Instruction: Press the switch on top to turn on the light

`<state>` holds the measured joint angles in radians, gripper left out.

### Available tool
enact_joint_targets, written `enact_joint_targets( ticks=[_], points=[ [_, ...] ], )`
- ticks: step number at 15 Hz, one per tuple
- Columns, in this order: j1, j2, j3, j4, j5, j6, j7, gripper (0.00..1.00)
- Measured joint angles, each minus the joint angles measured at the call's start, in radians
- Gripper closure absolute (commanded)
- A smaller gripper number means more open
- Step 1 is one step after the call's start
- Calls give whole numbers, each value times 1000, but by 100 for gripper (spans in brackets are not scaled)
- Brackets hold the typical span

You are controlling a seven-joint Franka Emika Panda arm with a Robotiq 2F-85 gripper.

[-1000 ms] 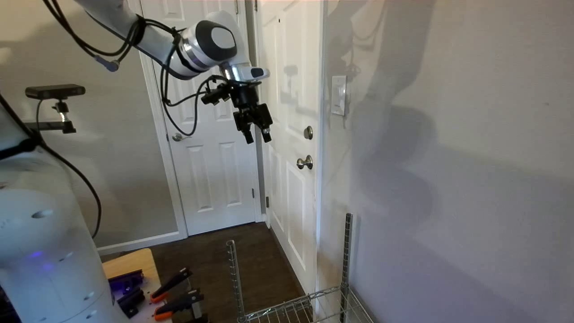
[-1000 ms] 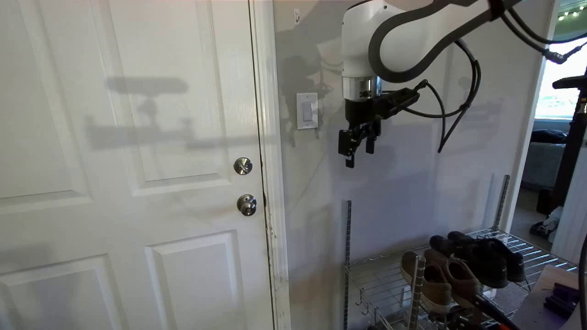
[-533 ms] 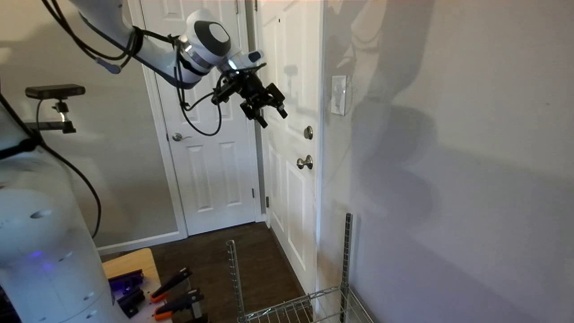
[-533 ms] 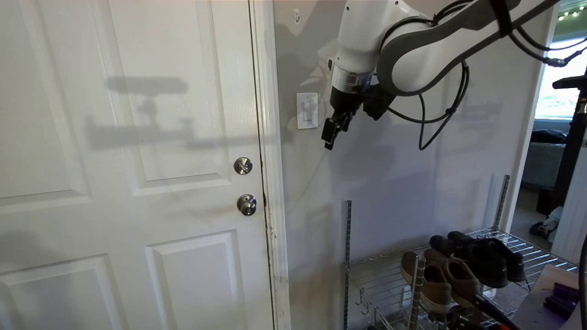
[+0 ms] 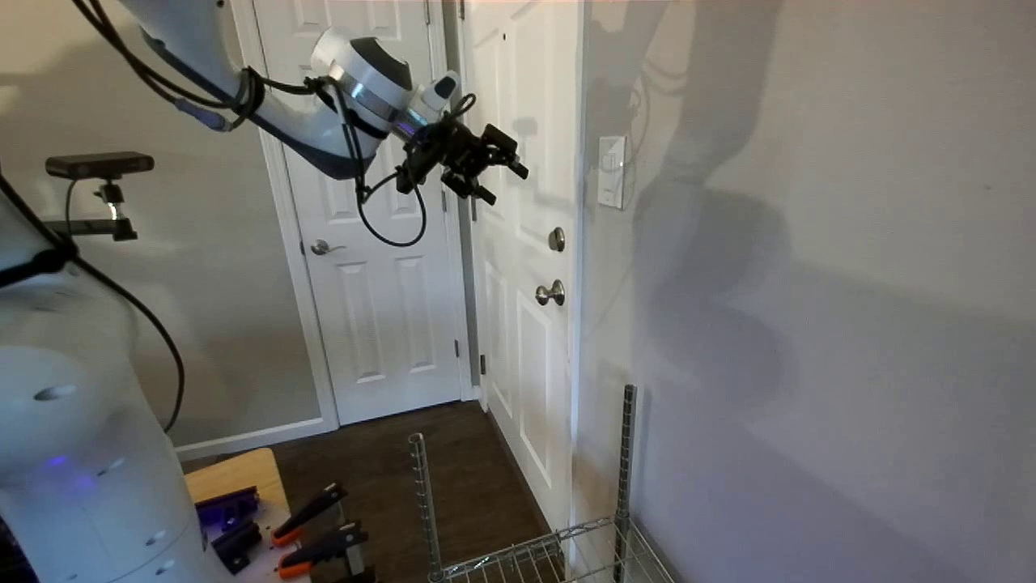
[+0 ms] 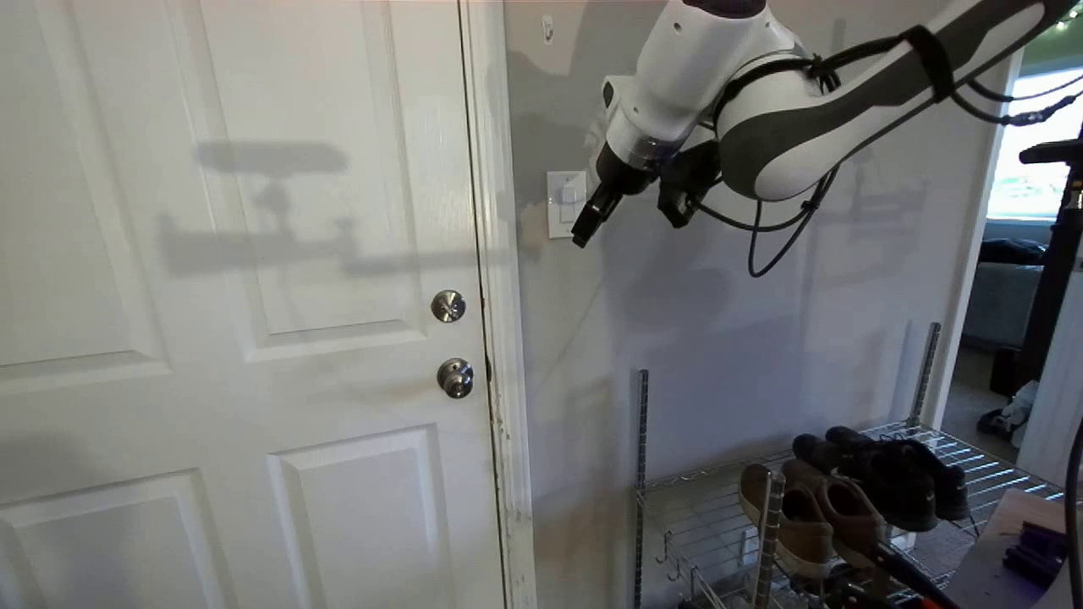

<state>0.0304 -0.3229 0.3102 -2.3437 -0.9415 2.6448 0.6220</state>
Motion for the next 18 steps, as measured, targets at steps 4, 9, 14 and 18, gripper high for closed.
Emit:
enact_joint_targets(
  ticks=[4,9,14,18],
  points=[
    [-22,-5,-3,-23,-66,115,140,0],
    [-72,-11,1,-27,-141,268,441,0],
    [-190,-65,55,-10,-302,371,785,0],
    [-299,-138,142,35,-603,378,1028,0]
  ],
)
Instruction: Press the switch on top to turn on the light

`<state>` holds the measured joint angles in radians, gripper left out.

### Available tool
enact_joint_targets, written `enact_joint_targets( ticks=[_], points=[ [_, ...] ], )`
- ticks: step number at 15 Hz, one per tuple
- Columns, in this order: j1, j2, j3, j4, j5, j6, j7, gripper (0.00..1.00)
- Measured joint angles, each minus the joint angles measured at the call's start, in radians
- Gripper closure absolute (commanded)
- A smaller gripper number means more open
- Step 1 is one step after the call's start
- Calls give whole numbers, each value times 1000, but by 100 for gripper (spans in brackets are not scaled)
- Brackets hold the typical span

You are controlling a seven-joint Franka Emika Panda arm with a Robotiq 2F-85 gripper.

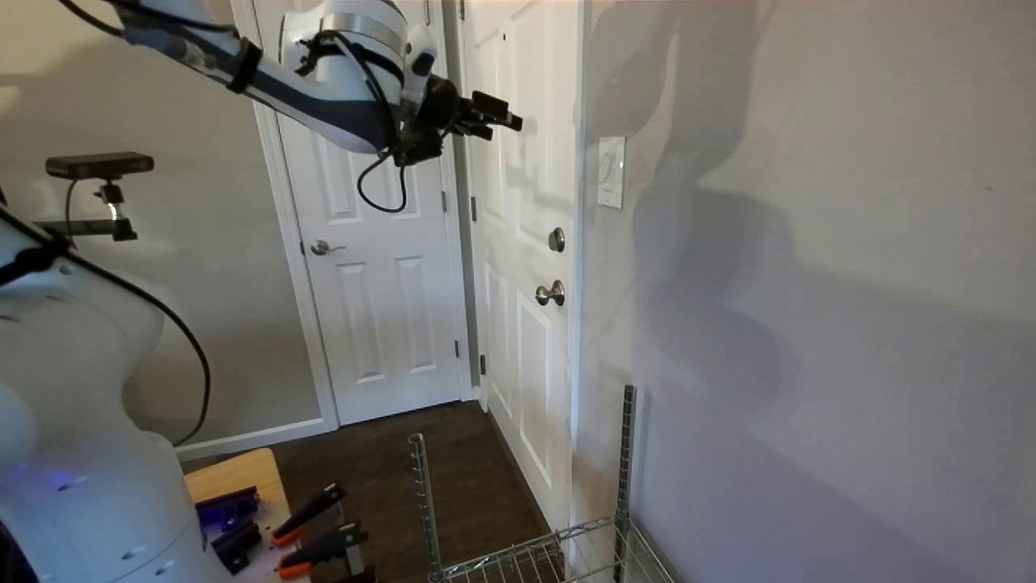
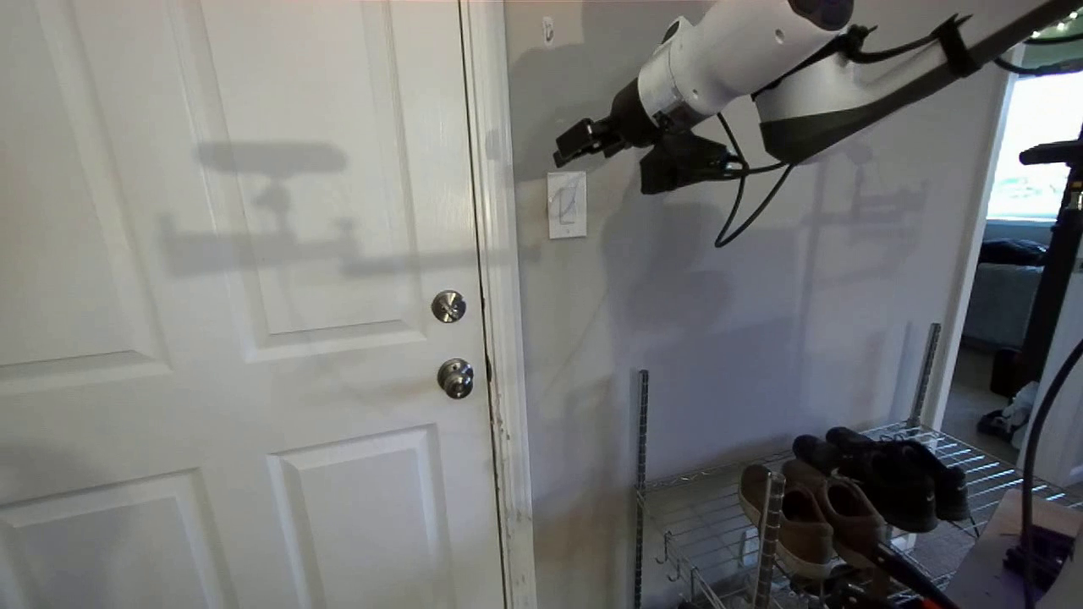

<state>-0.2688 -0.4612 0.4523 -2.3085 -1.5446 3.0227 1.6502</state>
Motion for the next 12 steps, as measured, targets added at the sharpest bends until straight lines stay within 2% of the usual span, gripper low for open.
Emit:
enact_joint_targets(
  ticks=[12],
  points=[
    [-2,-1,2,1,-9,0,10,0]
  ],
)
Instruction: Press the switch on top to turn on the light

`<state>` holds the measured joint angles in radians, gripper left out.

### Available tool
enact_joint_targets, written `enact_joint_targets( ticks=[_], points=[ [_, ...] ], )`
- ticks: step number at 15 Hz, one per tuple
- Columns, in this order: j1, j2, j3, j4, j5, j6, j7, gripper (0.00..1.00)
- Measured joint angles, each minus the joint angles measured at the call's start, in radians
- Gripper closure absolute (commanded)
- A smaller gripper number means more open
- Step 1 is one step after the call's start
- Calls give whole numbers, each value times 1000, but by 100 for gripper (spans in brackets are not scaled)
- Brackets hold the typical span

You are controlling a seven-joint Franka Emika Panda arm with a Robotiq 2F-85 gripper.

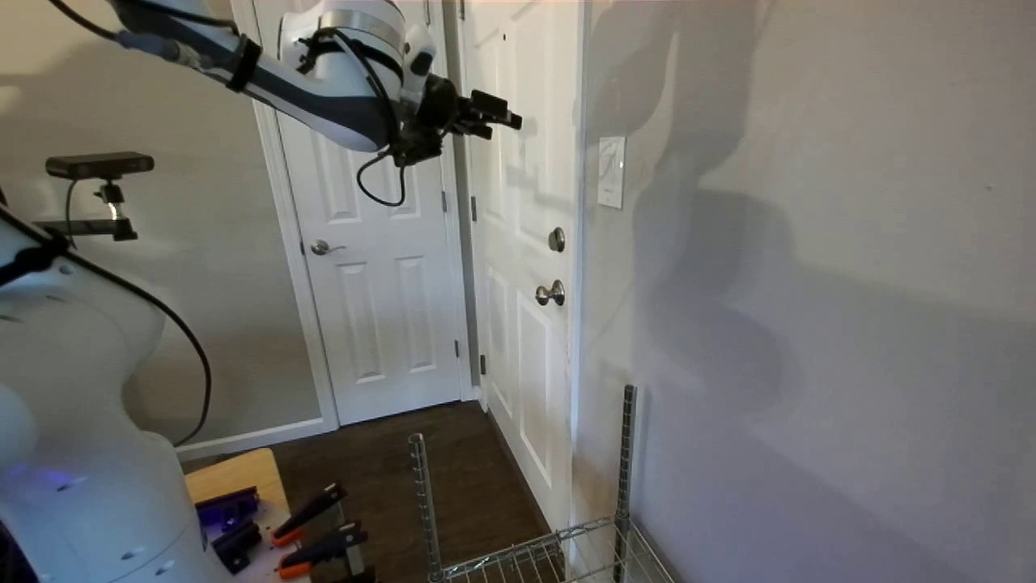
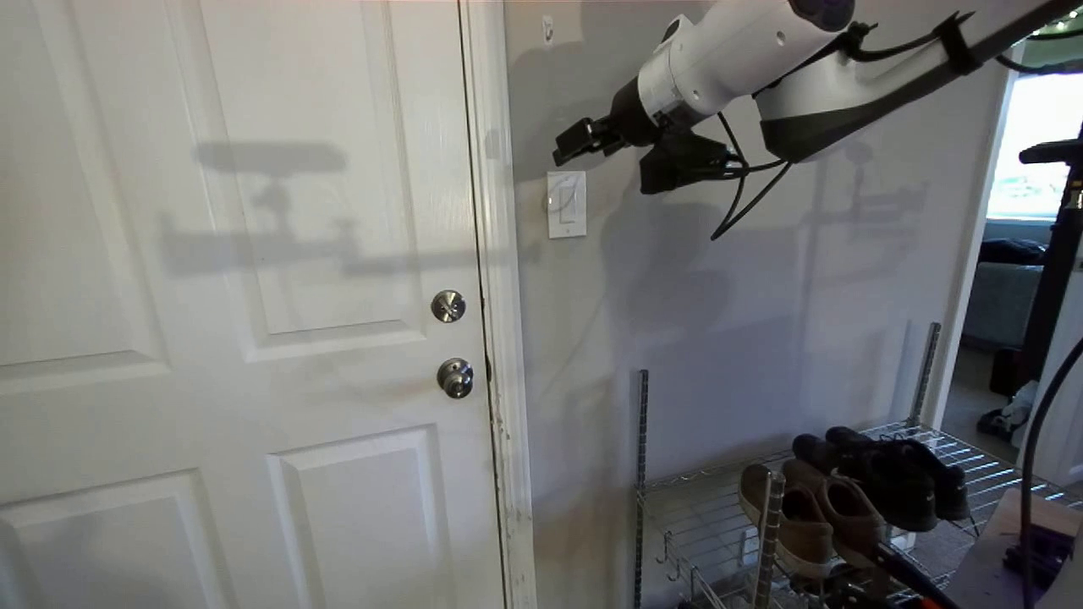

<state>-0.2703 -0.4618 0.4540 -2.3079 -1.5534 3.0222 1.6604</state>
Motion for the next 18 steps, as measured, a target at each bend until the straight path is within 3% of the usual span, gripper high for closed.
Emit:
enact_joint_targets(
  ticks=[5,7,12,16,18],
  points=[
    [-1,-1,1,10,-11,0,5,0],
    [-2,-5,1,49,-75,-6,58,0],
    [24,-13,3,187,-422,-149,355,0],
    [94,1,12,184,-735,-417,646,0],
    [138,26,-7,131,-823,-562,739,0]
  ],
)
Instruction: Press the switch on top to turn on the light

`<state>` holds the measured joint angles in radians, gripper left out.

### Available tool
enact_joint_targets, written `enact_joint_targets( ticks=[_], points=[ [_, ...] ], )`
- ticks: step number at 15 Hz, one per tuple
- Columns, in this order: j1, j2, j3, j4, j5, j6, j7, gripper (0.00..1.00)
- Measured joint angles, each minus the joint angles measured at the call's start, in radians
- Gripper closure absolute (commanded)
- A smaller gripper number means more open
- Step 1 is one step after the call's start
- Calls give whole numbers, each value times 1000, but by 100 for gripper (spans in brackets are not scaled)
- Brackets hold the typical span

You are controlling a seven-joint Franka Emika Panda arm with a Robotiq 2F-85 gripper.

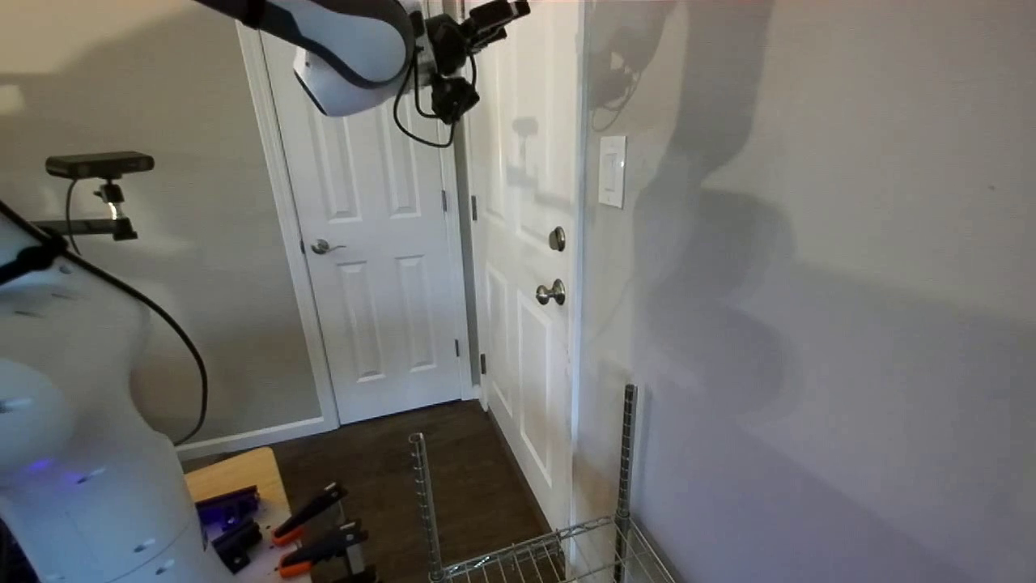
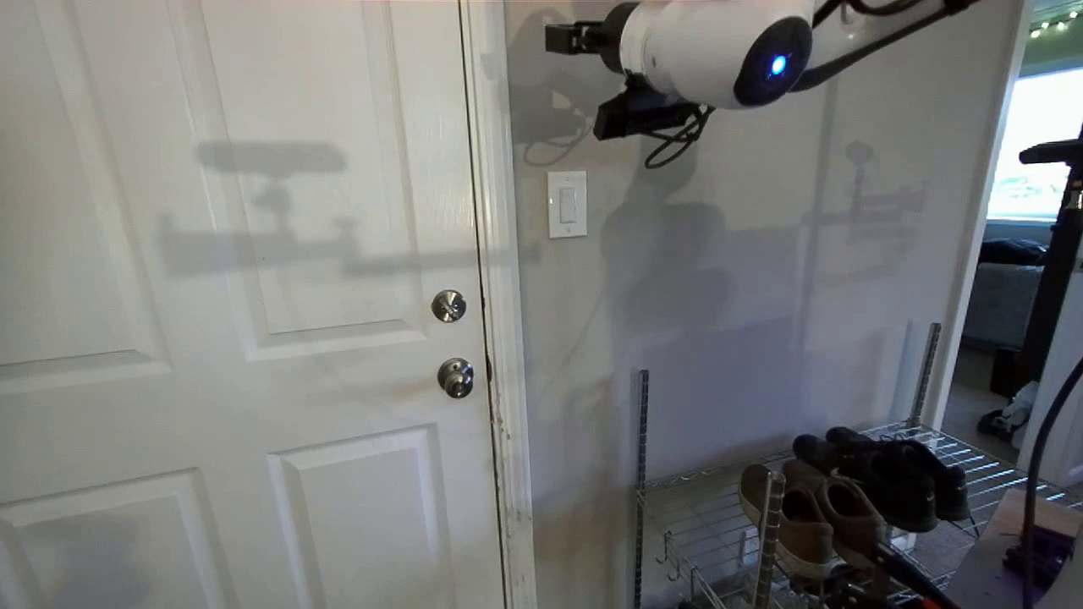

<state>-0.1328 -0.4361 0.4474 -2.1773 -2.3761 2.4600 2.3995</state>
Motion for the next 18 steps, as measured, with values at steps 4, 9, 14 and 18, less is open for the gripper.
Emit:
enact_joint_targets(
  ticks=[4,9,14,18],
  points=[
    [204,68,-172,-71,-18,-184,0,0],
    [298,66,-264,-68,-18,-196,-7,0],
    [343,57,-280,-68,-18,-209,-7,0],
    [352,57,-287,-73,-18,-226,-7,0]
  ],
)
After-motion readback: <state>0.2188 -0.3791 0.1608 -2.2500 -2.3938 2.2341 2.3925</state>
